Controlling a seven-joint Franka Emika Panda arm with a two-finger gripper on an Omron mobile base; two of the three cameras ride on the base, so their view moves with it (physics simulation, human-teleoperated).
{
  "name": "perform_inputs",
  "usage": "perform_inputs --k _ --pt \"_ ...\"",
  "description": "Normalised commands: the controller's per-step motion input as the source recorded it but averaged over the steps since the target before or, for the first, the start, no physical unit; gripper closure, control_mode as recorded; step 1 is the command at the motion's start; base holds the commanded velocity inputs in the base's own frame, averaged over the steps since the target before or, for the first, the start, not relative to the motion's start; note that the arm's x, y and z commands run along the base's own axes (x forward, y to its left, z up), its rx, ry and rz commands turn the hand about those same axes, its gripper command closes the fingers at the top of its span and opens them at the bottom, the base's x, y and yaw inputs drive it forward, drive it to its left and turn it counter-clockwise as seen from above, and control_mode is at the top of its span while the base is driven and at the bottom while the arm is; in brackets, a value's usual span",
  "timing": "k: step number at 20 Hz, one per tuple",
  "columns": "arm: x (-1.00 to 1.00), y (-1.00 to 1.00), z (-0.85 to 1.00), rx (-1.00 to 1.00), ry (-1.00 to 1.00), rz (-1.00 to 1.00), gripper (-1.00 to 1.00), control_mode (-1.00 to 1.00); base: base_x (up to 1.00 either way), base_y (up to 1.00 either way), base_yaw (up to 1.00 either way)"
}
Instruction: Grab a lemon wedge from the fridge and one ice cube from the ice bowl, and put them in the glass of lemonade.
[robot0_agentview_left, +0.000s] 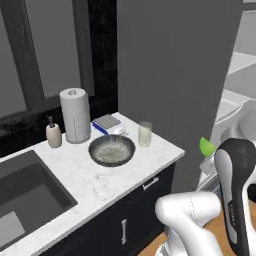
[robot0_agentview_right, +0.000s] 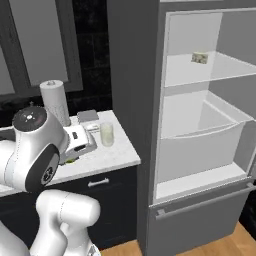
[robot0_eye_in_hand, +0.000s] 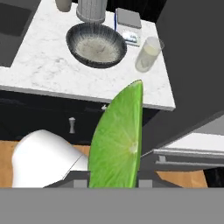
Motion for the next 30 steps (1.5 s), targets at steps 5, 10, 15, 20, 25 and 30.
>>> perform_inputs --k 5,10,15,20,25,30 --pt "0.00 0.00 0.00 0.00 0.00 0.00 1.00 1.00 0.38 1.00 -0.42" --pt "0.00 0.00 0.00 0.00 0.00 0.00 1.00 1.00 0.20 0.98 -0.39" --pt "0.00 0.04 -0.01 0.00 0.00 -0.02 1.00 -1.00 0.03 0.11 -0.05" --pt "0.00 0.00 0.00 0.00 0.00 0.00 1.00 -1.00 0.00 0.00 0.00" --pt "0.01 0.00 -0.06 -0.13 0.00 0.13 1.00 -1.00 0.00 0.00 0.00" --pt "0.01 0.03 -0.06 -0.52 0.15 0.24 1.00 -1.00 0.00 0.00 0.00"
